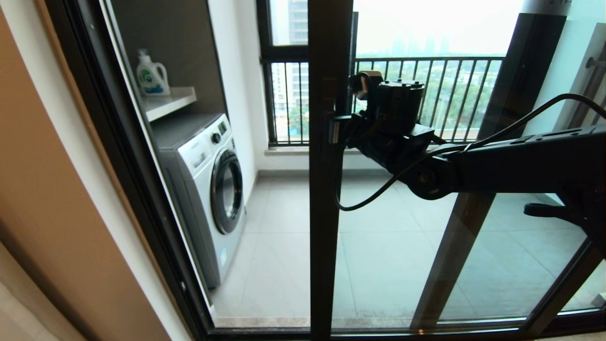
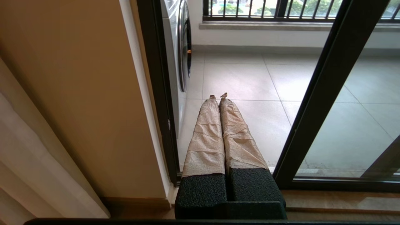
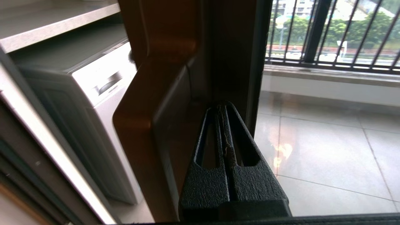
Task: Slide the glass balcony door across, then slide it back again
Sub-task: Close the slid door
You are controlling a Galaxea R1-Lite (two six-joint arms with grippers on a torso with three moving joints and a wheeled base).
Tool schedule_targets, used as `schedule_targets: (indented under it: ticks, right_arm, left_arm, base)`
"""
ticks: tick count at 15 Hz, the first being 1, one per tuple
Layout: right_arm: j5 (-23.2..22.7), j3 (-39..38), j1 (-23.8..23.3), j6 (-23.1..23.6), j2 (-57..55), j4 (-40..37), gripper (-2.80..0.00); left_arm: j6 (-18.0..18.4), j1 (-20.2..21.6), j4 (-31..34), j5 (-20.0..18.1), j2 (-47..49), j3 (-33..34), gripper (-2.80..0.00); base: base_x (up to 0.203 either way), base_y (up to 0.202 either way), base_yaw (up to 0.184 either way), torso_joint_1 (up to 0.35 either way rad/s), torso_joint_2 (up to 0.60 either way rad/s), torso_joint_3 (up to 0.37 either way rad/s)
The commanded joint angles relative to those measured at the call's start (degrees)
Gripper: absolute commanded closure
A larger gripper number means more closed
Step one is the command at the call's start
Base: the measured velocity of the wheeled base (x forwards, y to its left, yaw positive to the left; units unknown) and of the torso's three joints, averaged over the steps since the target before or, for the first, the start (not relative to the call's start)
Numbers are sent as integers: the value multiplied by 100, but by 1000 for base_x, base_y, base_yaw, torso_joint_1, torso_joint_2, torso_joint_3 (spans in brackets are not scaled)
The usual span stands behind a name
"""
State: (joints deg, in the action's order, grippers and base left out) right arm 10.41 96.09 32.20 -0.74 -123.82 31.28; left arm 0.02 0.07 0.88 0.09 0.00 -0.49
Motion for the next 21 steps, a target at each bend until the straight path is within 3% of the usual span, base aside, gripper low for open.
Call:
schedule_targets:
  ticks: [1, 4, 9, 15, 17, 21]
  right_arm:
    - [205, -5, 23, 4, -3, 27, 0]
    - [245, -470, -25, -13, 438, 35, 0]
    - [424, -2231, -156, -32, 1995, 74, 0]
    - [1264, -4735, -230, 643, 5395, 22, 0]
    - [1508, -5258, -596, 877, 6679, -223, 0]
    - [1700, -5742, -2049, 1171, 8803, -1208, 0]
  left_arm:
    - [-2, 1, 0, 0, 9, -4, 0]
    - [-2, 1, 0, 0, 9, 5, 0]
    - [-2, 1, 0, 0, 9, 3, 0]
    - [-2, 1, 0, 0, 9, -2, 0]
    - [-2, 1, 0, 0, 9, -2, 0]
    - [-2, 1, 0, 0, 9, -4, 0]
  base:
    - [0, 0, 0, 0, 0, 0]
    - [0, 0, 0, 0, 0, 0]
    - [0, 0, 0, 0, 0, 0]
    - [0, 0, 0, 0, 0, 0]
    - [0, 0, 0, 0, 0, 0]
    - [0, 0, 0, 0, 0, 0]
